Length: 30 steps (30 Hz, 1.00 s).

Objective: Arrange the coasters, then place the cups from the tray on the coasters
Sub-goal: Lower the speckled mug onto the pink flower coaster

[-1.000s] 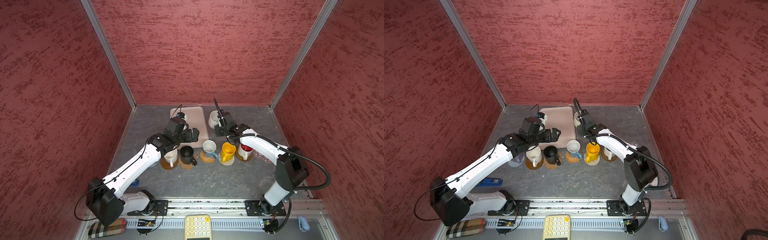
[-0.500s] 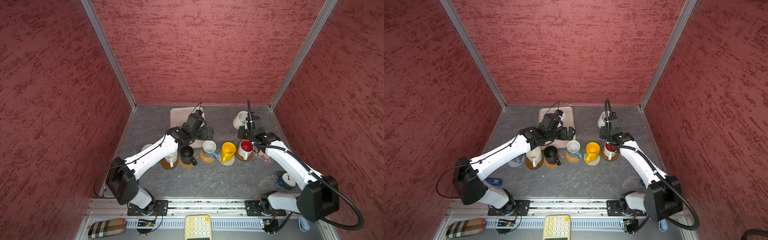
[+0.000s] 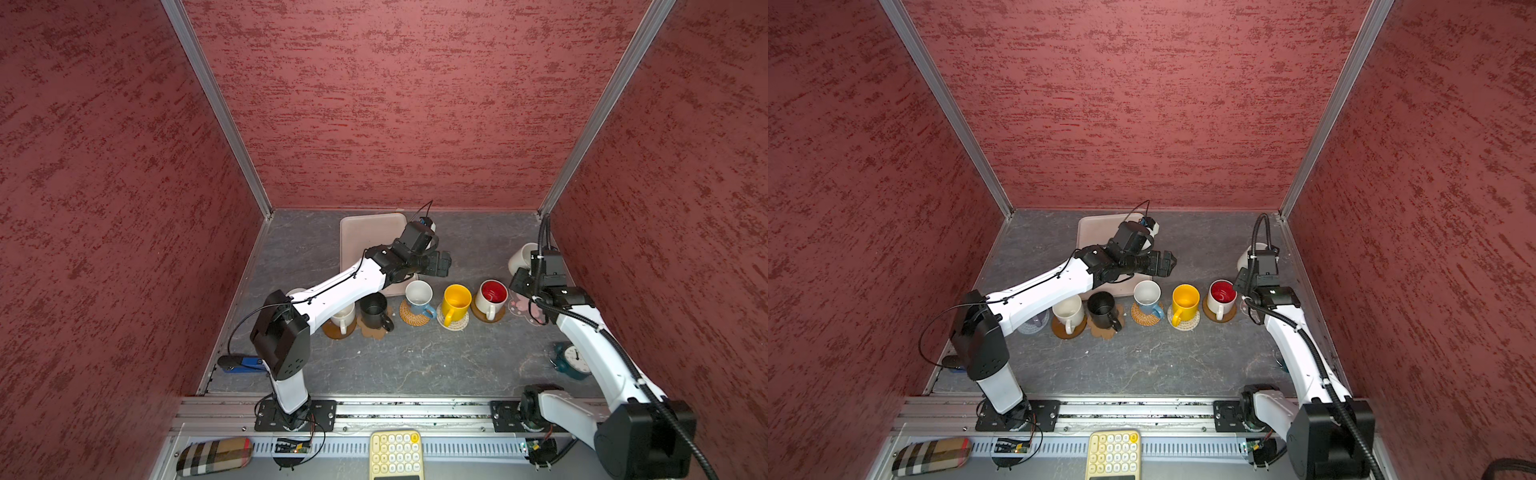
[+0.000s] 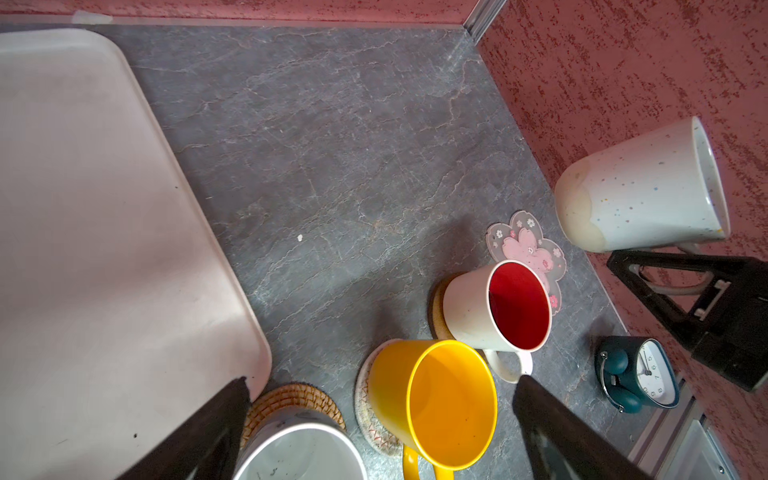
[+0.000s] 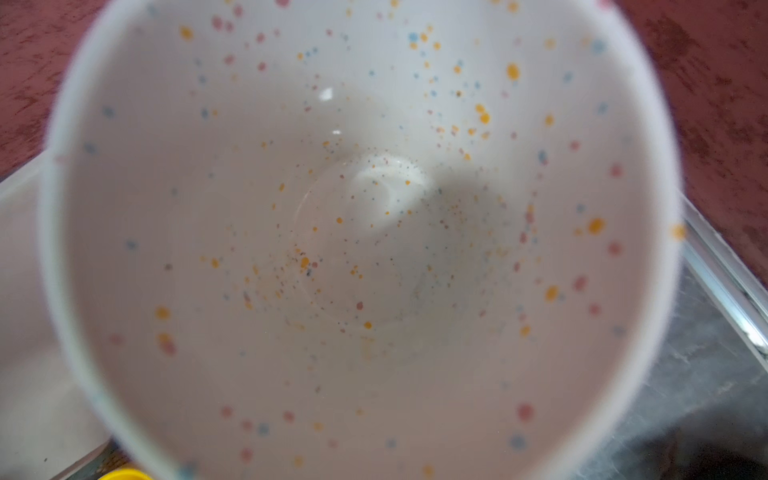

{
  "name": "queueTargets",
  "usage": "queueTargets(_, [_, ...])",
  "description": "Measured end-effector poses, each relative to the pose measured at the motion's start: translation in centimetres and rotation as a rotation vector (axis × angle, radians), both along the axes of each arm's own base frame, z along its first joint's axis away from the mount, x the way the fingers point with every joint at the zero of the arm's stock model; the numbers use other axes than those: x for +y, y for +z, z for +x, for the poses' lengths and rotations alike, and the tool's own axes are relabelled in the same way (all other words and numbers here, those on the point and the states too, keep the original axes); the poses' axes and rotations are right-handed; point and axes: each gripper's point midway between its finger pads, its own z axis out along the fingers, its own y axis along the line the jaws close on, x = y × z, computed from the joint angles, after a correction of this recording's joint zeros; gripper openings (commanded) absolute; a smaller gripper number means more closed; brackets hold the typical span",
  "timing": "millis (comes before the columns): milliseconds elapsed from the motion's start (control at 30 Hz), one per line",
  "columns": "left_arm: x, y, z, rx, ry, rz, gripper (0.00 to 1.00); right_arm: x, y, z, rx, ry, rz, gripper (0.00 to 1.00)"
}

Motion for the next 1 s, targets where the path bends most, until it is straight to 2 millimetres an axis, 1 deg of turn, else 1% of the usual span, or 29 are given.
queueTargets(167, [-0.6, 0.3, 0.0, -0.004, -0.014, -0.018, 1.00, -1.4, -0.8, -0.4, 0.014, -0.061, 0.019, 0.00])
queueTargets(267, [-0.5, 0.3, 0.0, -0.015, -0.014, -0.028, 1.00, -2.2, -1.6, -0.6, 0.024, -0.094, 0.025, 0.00])
queueTargets(433, [0.4, -0.3, -0.5, -0.019, -0.008, -0.020, 1.00, -3.0, -4.2, -1.3, 0.085, -0.134, 0.030, 0.00])
queueTargets(500, [0.8, -0.5, -0.6, -0.019, -0.005, -0.018, 1.00, -3.2, -4.9, -1.4, 0.103, -0.149, 0.029, 0.00])
queueTargets(667, [2.0, -0.9, -0.6, -0.022, 0.010, -0.022, 1.00, -3.9, -6.0, -1.6, 0.126, -0.193, 0.010, 0.00])
queueTargets(800, [2.5, -0.9, -0.4, -0.028, 0.021, -0.031, 1.00, -4.6, -7.1, -2.0, 0.146, -0.232, -0.012, 0.00])
queueTargets(1000, [3.3, -1.3, 0.0, -0.024, 0.036, -0.029, 1.00, -4.7, -8.3, -2.3, 0.173, -0.253, -0.007, 0.00])
